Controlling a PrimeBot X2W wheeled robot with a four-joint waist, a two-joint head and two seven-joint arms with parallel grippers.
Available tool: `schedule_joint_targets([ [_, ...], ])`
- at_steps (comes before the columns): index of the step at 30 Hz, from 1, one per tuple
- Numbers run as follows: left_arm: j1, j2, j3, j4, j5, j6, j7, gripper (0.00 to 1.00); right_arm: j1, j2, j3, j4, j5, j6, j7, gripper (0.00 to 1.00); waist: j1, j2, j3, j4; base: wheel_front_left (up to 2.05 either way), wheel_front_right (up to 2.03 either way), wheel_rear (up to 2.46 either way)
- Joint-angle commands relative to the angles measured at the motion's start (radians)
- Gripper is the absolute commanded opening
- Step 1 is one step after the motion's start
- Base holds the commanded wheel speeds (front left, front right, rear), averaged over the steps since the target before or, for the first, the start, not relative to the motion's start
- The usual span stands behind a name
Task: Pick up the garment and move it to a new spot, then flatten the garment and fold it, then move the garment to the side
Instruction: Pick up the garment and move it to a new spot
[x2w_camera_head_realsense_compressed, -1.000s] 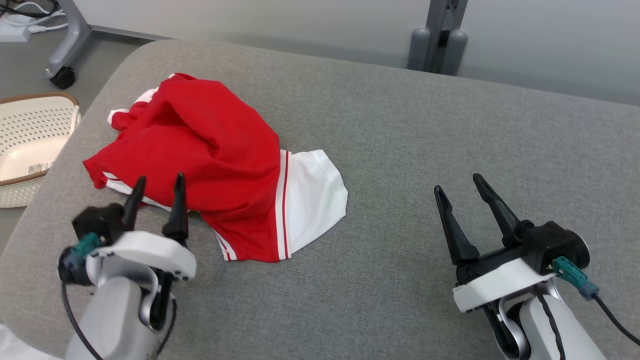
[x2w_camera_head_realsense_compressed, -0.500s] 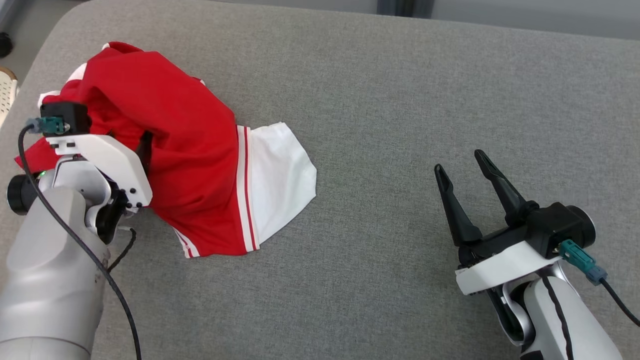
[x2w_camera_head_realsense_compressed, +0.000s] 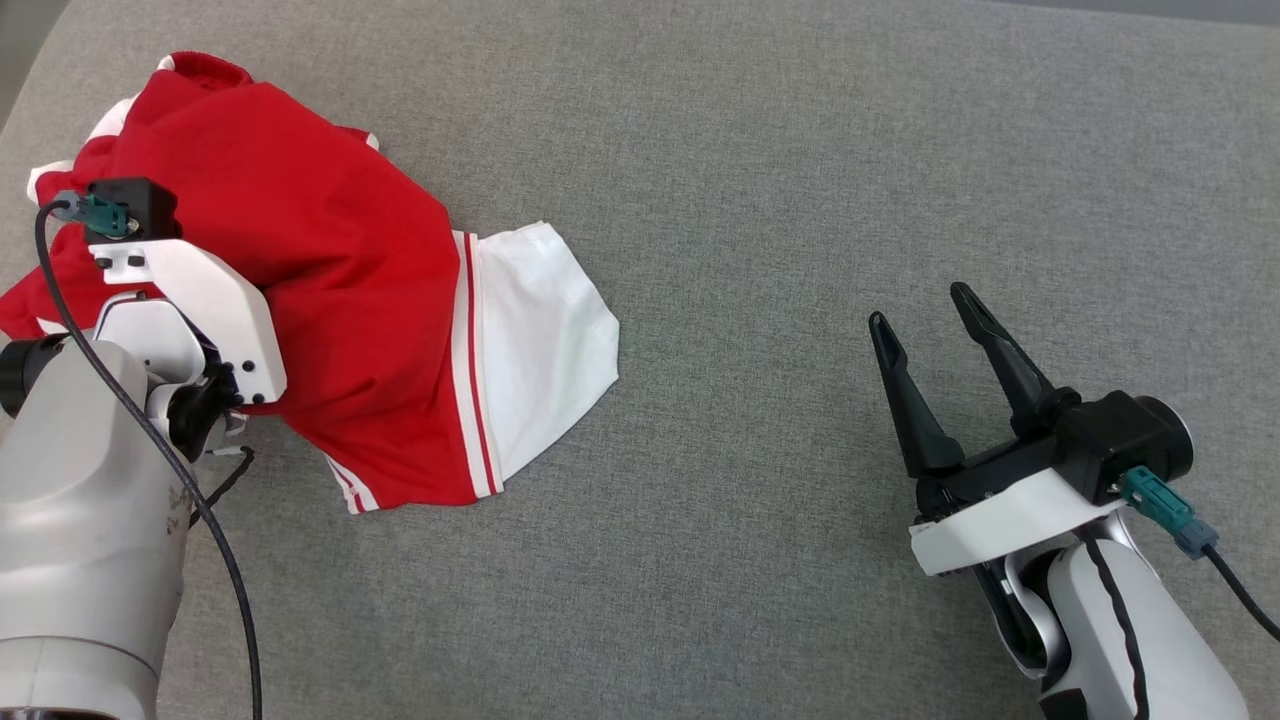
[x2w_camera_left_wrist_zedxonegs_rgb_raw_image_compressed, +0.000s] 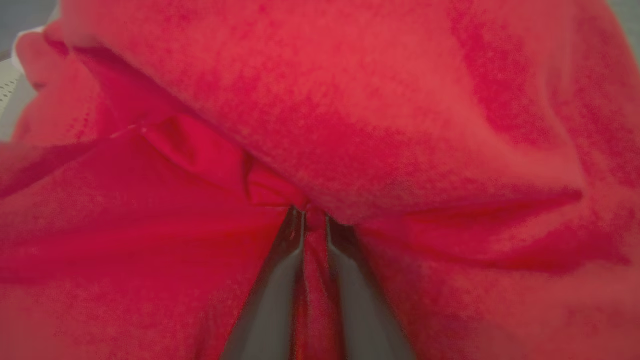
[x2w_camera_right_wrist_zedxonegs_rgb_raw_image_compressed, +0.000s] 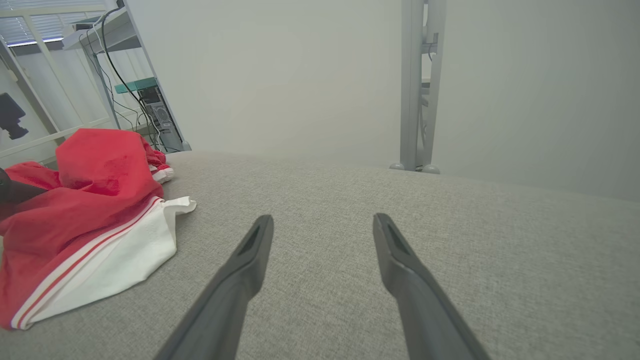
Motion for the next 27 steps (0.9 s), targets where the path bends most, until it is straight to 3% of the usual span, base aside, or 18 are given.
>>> schedule_joint_targets([
  [1, -0.015, 0.003, -0.001, -0.001, -0.009, -0.006, -0.005, 0.0, -0.013, -0.006, -0.001, -0.003, 0.005, 0.001, -0.002, 1.0, -0.0001, 0.0, 0.0, 0.0, 0.0, 0.0, 0.0],
  [12, 0.012, 0.018, 0.034, -0.087, -0.024, 0.026, -0.301, 0.0, 0.011, 0.017, 0.004, 0.024, 0.026, 0.001, -0.002, 1.0, -0.0001, 0.0, -0.074, -0.002, 0.0, 0.0, 0.0],
  [19, 0.039, 0.004, 0.044, -0.188, -0.036, 0.009, -0.488, 0.0, 0.042, 0.033, 0.003, 0.038, 0.036, 0.001, -0.002, 1.0, -0.0001, 0.0, -0.166, -0.008, 0.0, 0.0, 0.0],
  [27, 0.097, -0.034, 0.014, -0.347, -0.071, -0.007, -0.578, 0.0, 0.072, 0.049, -0.042, 0.04, 0.033, 0.001, -0.002, 1.0, -0.0001, 0.0, -0.25, -0.037, 0.0, 0.0, 0.0],
])
